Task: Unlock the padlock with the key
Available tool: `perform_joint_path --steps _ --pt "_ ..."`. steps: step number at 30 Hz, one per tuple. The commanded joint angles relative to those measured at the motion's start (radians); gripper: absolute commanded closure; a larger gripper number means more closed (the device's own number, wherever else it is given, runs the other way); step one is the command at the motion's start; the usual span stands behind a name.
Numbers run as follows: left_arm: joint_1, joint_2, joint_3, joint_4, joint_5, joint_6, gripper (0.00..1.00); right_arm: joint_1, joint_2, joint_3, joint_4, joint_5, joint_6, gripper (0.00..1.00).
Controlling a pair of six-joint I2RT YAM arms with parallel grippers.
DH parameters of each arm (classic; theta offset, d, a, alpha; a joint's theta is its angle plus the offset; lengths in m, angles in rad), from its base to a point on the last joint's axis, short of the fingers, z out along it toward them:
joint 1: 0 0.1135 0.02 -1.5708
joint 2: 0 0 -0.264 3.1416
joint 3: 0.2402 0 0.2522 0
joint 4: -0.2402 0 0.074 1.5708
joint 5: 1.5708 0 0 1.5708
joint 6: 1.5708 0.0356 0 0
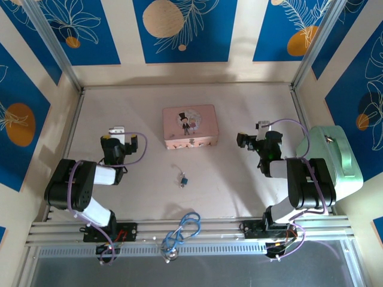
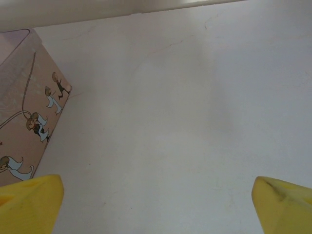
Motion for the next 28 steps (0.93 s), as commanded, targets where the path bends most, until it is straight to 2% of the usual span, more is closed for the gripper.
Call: perform_joint_path --steps 1,28 --pt "0.007 0.005 -0.006 0.037 0.025 0.016 0.0 0.005 -0.001 0.0 0.04 0.019 -0.018 0.01" --pt "0.009 0.007 0.001 0.022 0.046 0.021 0.0 0.005 -0.001 0.0 0.037 0.013 -0.019 0.01"
